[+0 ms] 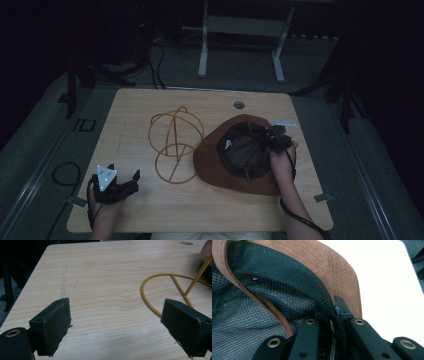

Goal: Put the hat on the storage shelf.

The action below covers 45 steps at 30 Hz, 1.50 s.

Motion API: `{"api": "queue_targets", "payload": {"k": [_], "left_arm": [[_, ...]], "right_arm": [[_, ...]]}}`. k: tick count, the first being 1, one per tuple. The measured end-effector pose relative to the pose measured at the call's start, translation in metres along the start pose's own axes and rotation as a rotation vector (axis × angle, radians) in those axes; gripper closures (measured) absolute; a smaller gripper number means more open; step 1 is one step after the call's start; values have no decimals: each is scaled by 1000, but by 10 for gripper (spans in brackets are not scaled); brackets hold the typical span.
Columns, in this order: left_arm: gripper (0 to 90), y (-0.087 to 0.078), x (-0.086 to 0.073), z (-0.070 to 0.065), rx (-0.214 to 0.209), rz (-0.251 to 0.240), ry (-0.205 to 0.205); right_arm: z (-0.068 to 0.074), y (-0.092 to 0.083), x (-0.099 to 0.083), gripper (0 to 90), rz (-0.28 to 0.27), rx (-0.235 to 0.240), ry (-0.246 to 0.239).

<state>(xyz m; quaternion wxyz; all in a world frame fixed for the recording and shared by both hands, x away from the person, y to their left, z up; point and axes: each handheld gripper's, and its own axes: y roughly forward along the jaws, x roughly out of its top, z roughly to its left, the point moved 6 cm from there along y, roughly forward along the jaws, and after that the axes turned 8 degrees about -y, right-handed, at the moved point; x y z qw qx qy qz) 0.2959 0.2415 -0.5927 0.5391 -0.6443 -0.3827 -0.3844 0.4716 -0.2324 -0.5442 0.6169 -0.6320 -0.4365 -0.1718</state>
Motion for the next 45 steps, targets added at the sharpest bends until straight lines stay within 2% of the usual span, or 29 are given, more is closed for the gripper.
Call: {"api": "queue_targets", "payload": {"k": [2,7,8,9,10,12,16,19,23,26,29,33,35,39,42,44,45], "left_arm": [[101,0,0,0,14,7,2],[105,-3,2,-2,11,-3,8],[105,-3,2,-2,11,-3,8],[105,-5,4,-4,15,-10,21],[111,-6,5,-5,24,-11,37],[112,-8,7,-8,25,-17,65],[121,-15,15,-12,25,-32,94],[128,-26,25,-17,4,-56,90],[128,-43,45,-24,-9,-89,132],[128,-58,65,-31,-37,-108,136],[128,-68,85,-41,-67,-129,125],[128,-75,112,-60,-100,-161,145],[128,-75,124,-71,-127,-171,154],[128,-72,147,-96,-165,-187,197],[128,-66,161,-112,-212,-183,199],[128,-62,169,-123,-231,-191,208],[128,-62,169,-123,-231,-191,208]], "right_arm": [[-2,-6,3,836,-16,4,13],[-8,-27,16,838,-75,5,30],[-8,-27,16,838,-75,5,30],[-9,-31,19,838,-86,7,34],[-11,-44,27,837,-122,14,42],[-15,-52,33,836,-149,0,49],[-21,-64,39,836,-174,2,68],[-23,-73,37,835,-187,3,64],[-29,-83,34,837,-197,17,83],[-34,-91,35,837,-214,9,90],[-38,-99,39,837,-235,4,99],[-40,-107,44,837,-259,19,107],[-39,-110,46,837,-264,25,104],[-36,-114,47,836,-269,26,88],[-35,-116,47,836,-278,30,91],[-35,-117,48,836,-282,33,91],[-35,-117,48,836,-282,33,91]]}}
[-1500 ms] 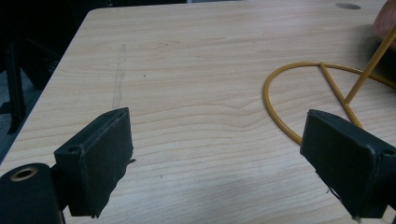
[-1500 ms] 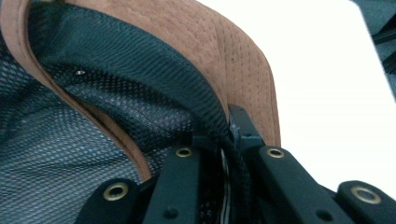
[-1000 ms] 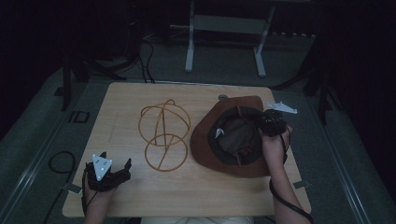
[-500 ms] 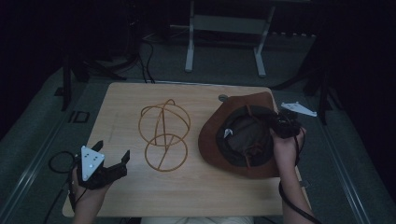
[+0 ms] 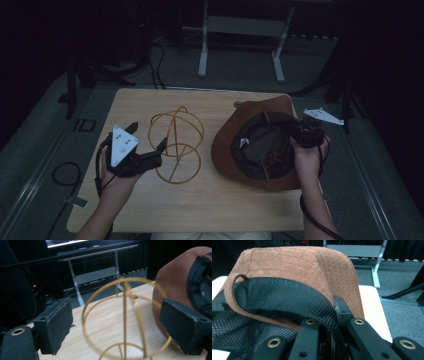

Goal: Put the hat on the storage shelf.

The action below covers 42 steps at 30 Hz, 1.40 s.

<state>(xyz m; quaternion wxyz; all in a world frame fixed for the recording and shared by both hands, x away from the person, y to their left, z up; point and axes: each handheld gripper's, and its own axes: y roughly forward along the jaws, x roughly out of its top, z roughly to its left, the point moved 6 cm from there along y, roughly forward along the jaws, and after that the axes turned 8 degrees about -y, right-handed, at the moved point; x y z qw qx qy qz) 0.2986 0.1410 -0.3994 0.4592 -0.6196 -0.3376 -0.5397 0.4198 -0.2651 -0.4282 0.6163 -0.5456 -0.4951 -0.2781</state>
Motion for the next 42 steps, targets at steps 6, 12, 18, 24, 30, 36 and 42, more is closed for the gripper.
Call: {"api": "queue_targets", "payload": {"k": [6,12,18,24,30,36,42], "left_arm": [[137,23,20,-30,-69,-8,38],[137,44,30,-56,-110,-2,70],[150,72,35,-86,-165,27,102],[150,106,35,-122,-231,69,107],[150,130,28,-146,-263,100,115],[150,151,18,-167,-280,137,124],[151,173,5,-169,-259,188,97]], "right_arm": [[0,-3,3,837,-14,15,9],[0,-9,10,837,-37,19,11],[-1,-14,13,837,-50,26,18],[-4,-20,14,836,-62,26,22],[-7,-22,10,836,-58,35,29],[-7,-25,7,836,-63,37,30],[-7,-26,7,836,-73,40,39]]}}
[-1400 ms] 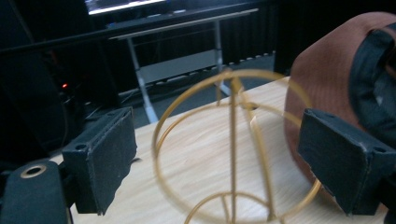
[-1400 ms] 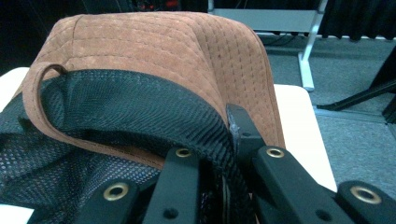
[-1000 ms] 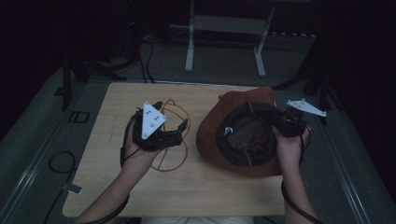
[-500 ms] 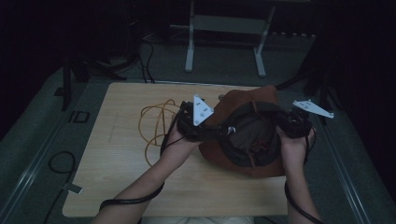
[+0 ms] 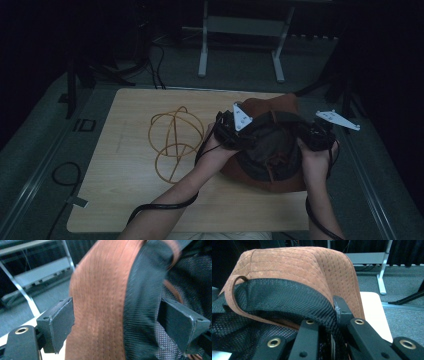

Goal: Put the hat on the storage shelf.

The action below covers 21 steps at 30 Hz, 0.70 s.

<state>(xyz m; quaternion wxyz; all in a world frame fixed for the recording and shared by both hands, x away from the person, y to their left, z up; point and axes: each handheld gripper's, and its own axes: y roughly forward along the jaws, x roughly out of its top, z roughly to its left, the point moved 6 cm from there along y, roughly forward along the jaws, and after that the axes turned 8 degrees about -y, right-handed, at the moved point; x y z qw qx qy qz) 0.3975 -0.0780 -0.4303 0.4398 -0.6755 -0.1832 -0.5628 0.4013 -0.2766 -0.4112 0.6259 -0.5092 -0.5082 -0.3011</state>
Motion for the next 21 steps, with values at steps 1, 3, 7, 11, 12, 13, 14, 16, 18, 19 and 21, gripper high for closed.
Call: {"api": "queue_targets", "payload": {"k": [1,3,7,11,12,13,14,16,18,19,21], "left_arm": [[154,3,-2,1,-3,5,1],[158,8,-4,2,6,14,1],[176,17,-9,2,27,45,2],[242,23,-15,2,29,71,-13],[260,25,-17,1,25,77,-16],[268,27,-19,0,27,81,-8],[304,29,-20,-1,33,90,9],[356,32,-21,-1,36,96,8],[469,34,-21,0,46,101,14],[512,34,-21,0,51,106,21],[652,35,-21,2,59,107,29]], "right_arm": [[0,0,0,836,0,0,0],[1,0,-1,835,0,8,3],[5,1,-5,835,-1,24,5],[7,0,-6,835,-5,28,5],[8,0,-7,835,-5,29,8],[8,-1,-7,835,-5,33,11],[9,-1,-7,835,-5,38,11],[10,-3,-6,834,-9,46,6],[12,-4,-6,834,-11,42,-3],[12,-5,-6,834,-12,43,-5],[13,-5,-7,834,-9,41,-10]]}}
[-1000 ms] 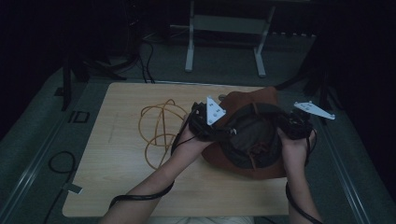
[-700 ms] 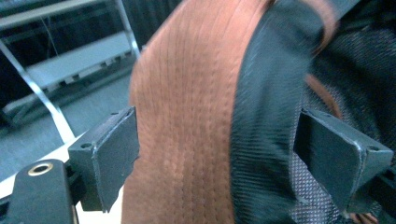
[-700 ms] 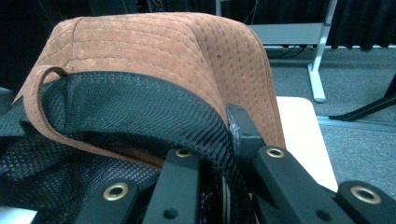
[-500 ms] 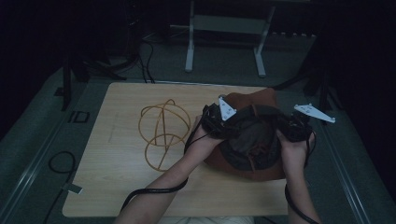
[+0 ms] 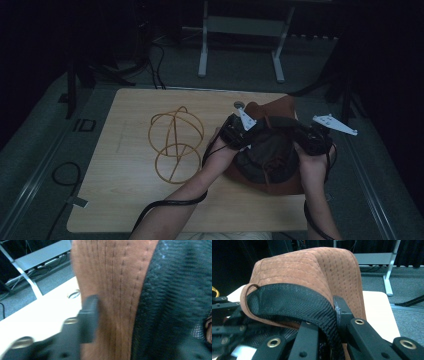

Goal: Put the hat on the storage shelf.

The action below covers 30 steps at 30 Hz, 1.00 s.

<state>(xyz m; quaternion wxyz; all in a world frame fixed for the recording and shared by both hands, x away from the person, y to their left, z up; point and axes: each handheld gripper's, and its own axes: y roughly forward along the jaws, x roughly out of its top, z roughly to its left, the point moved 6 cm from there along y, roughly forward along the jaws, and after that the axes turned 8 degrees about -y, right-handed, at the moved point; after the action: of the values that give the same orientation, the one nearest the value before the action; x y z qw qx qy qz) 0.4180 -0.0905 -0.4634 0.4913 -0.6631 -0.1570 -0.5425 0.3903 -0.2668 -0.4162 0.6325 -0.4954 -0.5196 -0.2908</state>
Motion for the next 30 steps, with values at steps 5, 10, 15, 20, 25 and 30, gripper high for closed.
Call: {"api": "queue_targets", "payload": {"k": [5,10,15,20,25,30], "left_arm": [[867,-2,4,4,43,-24,14],[872,-6,9,8,64,-47,16],[873,-9,15,7,74,-57,50],[873,-19,23,10,87,-112,54],[872,-33,31,9,91,-186,53],[872,-41,30,15,101,-211,53]], "right_arm": [[8,0,-5,832,13,8,-17],[11,-4,-9,819,10,1,-38],[11,-10,-12,772,-2,15,-37],[11,-19,-16,594,-17,77,-25],[13,-39,-18,486,-58,138,-58],[10,-64,-16,480,-103,180,-100]]}}
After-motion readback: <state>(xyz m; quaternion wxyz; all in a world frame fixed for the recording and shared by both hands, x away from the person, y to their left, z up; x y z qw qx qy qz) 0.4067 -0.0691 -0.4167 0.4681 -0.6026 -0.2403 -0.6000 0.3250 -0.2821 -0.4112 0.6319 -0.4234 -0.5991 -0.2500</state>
